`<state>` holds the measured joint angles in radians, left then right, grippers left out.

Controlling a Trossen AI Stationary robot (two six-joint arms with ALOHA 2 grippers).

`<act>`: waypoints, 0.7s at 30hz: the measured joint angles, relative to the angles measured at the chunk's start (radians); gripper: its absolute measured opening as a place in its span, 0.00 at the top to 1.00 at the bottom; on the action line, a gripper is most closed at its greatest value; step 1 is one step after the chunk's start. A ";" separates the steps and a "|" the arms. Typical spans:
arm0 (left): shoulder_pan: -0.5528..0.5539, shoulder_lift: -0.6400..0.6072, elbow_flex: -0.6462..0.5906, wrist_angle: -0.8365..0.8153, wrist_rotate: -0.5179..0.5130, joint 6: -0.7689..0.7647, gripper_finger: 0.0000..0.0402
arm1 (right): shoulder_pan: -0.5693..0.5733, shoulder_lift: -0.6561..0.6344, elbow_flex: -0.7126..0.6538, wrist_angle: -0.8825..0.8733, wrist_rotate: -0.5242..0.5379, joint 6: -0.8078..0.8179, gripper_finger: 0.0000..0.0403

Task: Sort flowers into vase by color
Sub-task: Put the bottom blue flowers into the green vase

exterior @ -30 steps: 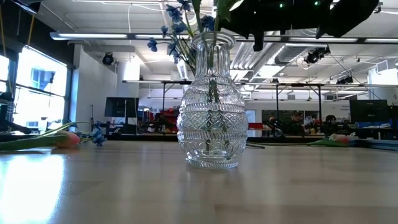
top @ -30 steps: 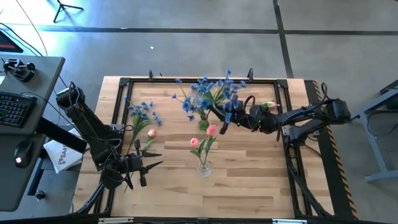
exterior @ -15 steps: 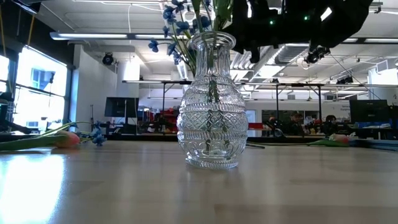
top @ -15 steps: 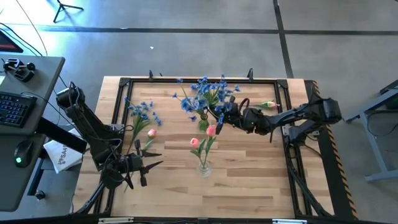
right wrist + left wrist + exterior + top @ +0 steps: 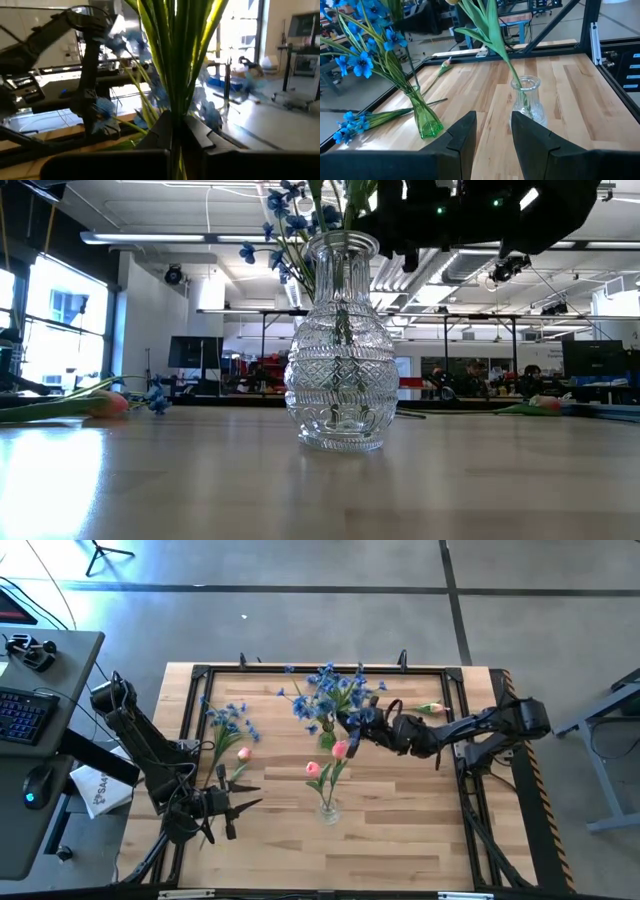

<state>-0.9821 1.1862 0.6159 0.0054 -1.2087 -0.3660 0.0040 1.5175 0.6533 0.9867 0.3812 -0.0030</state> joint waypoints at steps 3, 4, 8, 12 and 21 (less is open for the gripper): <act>0.000 0.000 0.000 0.000 0.002 -0.001 0.72 | 0.012 -0.002 0.000 0.006 0.026 -0.062 0.99; 0.000 0.000 0.000 0.000 0.002 0.000 0.72 | 0.013 -0.002 0.000 0.006 0.032 -0.076 0.99; 0.000 0.000 0.000 0.001 0.002 -0.001 0.72 | 0.005 -0.002 0.000 -0.051 0.038 -0.070 0.99; 0.000 0.000 0.000 0.002 0.002 -0.001 0.72 | -0.005 -0.002 0.000 -0.091 0.037 -0.046 0.98; 0.000 0.000 0.000 0.009 0.002 0.001 0.72 | -0.008 -0.002 0.000 -0.130 0.026 -0.043 0.98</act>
<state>-0.9821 1.1862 0.6159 0.0143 -1.2068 -0.3653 -0.0044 1.5154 0.6537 0.8570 0.4071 -0.0465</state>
